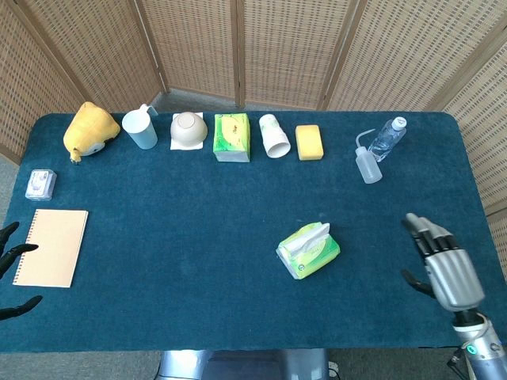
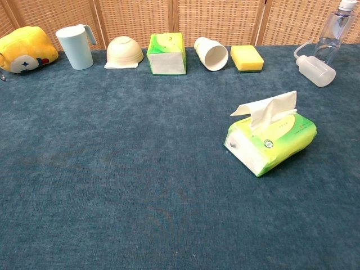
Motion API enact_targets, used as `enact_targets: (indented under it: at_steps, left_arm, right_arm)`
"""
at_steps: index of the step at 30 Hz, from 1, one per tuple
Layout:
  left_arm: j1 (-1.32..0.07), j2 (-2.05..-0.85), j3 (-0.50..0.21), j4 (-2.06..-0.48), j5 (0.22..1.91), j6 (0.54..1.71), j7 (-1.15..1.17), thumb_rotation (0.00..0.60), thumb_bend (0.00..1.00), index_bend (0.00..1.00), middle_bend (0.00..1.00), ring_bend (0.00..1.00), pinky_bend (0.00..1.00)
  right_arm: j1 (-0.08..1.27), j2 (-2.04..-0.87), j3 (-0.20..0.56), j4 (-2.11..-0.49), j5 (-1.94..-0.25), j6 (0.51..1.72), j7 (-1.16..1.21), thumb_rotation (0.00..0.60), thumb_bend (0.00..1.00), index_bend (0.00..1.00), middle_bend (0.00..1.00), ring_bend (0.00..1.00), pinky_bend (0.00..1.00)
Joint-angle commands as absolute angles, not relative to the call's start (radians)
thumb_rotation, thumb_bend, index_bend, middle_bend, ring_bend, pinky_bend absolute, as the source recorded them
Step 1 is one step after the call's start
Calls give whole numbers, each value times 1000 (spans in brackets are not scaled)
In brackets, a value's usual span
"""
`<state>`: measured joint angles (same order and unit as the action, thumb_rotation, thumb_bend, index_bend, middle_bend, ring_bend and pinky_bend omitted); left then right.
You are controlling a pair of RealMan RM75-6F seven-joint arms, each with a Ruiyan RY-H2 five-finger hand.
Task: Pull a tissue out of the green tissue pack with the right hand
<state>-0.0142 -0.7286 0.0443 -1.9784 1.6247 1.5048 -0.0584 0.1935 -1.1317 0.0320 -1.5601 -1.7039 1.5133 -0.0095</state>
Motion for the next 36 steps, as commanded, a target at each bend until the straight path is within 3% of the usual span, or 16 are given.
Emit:
enact_targets:
  at_steps: [1,10,21,28,34,36]
  left_arm:
    - [-18,-726,46,-1987,1616,1494,-54,600,0,224,0,0,68]
    - [-11,-717,43,-1981,1606,1512,-82,600,0,224,0,0,68]
    - [-14,-691,43,-1962,1590,1501,-162,600,0,224,0,0,68]
    - [-22,-679,35,-1948,1565,1490,-203,600,0,225,0,0,68]
    - [-22,-671,32,-1933,1564,1494,-240,600,0,225,0,0,68]
    - [-21,-669,31,-1928,1562,1495,-250,600,0,225,0,0,68]
  right_arm:
    - [269,-1128,28,-1605,-1758,1424,-8,600,236,77,200,196,224]
    - [438,-1180,77,-1678,-1712,1158,-140,600,237,90,218,211,228]
    - [523,-1318,144,-1703,-1552,1031,-417,600,237,81,221,214,254]
    - [571,-1362,165,-1710,-1449,968,-540,600,256,261,267,251,283]
    - [607,-1425,183,-1698,-1396,974,-637,600,415,481,416,377,331]
    - [613,-1440,183,-1694,-1391,984,-661,600,450,514,441,400,338]
